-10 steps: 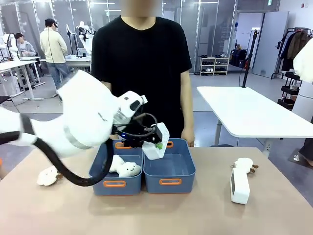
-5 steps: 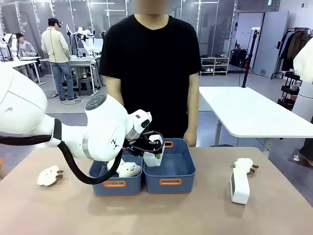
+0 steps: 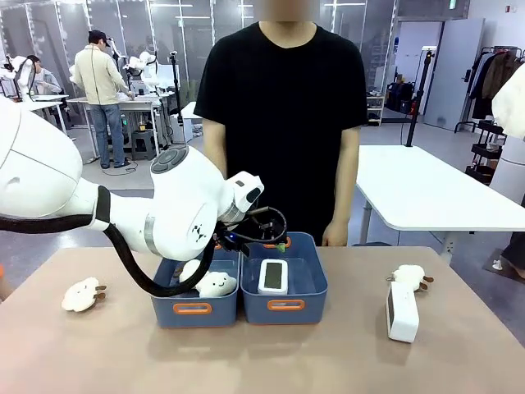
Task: Sort the digital clocks into the basket.
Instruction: Pick up the Digital clock from the table and place it into the empty Plastic storage basket.
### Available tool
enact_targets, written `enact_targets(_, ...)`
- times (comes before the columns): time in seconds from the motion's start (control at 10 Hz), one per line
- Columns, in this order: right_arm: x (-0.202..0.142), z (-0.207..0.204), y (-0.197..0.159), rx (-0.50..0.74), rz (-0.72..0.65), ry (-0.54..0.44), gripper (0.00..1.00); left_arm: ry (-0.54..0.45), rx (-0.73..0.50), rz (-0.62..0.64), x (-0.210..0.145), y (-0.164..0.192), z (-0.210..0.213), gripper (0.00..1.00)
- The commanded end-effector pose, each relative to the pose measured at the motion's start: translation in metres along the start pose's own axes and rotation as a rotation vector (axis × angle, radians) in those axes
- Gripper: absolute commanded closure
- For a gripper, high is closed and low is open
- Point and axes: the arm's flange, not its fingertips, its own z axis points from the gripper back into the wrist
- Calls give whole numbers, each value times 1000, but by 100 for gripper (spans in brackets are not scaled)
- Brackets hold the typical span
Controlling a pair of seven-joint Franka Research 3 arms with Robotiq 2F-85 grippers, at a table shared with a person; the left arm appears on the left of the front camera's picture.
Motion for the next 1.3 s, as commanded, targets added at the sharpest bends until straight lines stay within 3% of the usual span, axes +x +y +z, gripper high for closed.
enact_targets(0.0,0,1,2,5,3,-3,0,69,-6,-11,3,2,18,10)
enact_targets(0.1,0,1,2,5,3,-3,0,85,-18,-17,3,6,31,10)
enact_targets(0.3,0,1,2,5,3,-3,0,264,-152,-32,4,21,66,10)
enact_targets(0.4,0,1,2,5,3,-3,0,330,-241,46,11,39,85,10)
enact_targets(0.5,0,1,2,5,3,-3,0,327,-280,91,9,62,104,10)
enact_targets(0.6,0,1,2,5,3,-3,0,413,-360,143,-3,92,129,10)
enact_targets(0.9,0,1,2,5,3,-3,0,432,-529,245,-40,191,196,10)
enact_targets(1.0,0,1,2,5,3,-3,0,421,-654,250,-58,235,229,10)
enact_targets(1.1,0,1,2,5,3,-3,0,374,-733,276,-75,279,265,10)
enact_targets(1.2,0,1,2,5,3,-3,0,258,-770,316,-95,321,299,10)
